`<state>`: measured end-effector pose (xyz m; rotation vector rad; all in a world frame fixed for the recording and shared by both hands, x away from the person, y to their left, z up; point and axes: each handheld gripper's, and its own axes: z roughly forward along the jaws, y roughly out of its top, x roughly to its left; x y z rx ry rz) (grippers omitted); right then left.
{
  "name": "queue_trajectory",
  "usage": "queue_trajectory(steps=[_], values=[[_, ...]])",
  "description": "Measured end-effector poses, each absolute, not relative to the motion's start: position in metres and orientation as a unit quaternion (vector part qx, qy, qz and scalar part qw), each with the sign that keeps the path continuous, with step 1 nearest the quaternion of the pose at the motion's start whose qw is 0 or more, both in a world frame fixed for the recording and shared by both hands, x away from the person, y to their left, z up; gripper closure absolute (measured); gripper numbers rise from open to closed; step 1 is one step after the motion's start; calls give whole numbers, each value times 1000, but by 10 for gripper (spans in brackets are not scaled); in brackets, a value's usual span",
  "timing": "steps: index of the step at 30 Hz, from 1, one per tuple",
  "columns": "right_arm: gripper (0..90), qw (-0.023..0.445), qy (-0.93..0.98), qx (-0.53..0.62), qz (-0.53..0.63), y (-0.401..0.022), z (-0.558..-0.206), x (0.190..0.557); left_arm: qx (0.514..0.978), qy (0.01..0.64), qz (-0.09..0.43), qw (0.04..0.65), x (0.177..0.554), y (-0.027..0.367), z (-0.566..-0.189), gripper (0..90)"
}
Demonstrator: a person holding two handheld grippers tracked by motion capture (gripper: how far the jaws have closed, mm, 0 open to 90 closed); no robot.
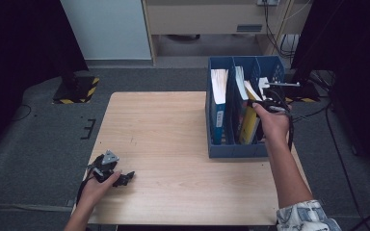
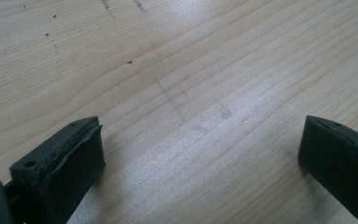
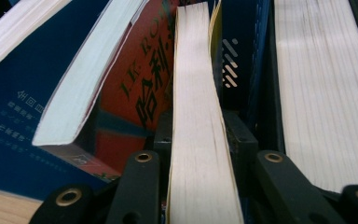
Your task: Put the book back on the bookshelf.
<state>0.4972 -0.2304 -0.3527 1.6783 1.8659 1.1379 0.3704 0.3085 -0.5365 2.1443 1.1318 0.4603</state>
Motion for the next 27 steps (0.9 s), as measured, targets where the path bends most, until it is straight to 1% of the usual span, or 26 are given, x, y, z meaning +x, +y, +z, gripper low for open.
queue_trajectory(steps=[3,9,13,18,27], values=[[709,194,668,594,404,-231,-349,497,819,434,176,332,370,308,-537,0],[698,183,671,595,403,-233,-344,498,818,434,176,332,370,308,-537,0],[715,183,676,593,396,-233,-342,499,819,433,177,332,371,308,-537,0],[742,196,671,599,390,-232,-341,499,819,433,177,332,371,308,-537,0],[747,229,645,601,413,-229,-342,502,818,434,176,333,370,308,-537,0]])
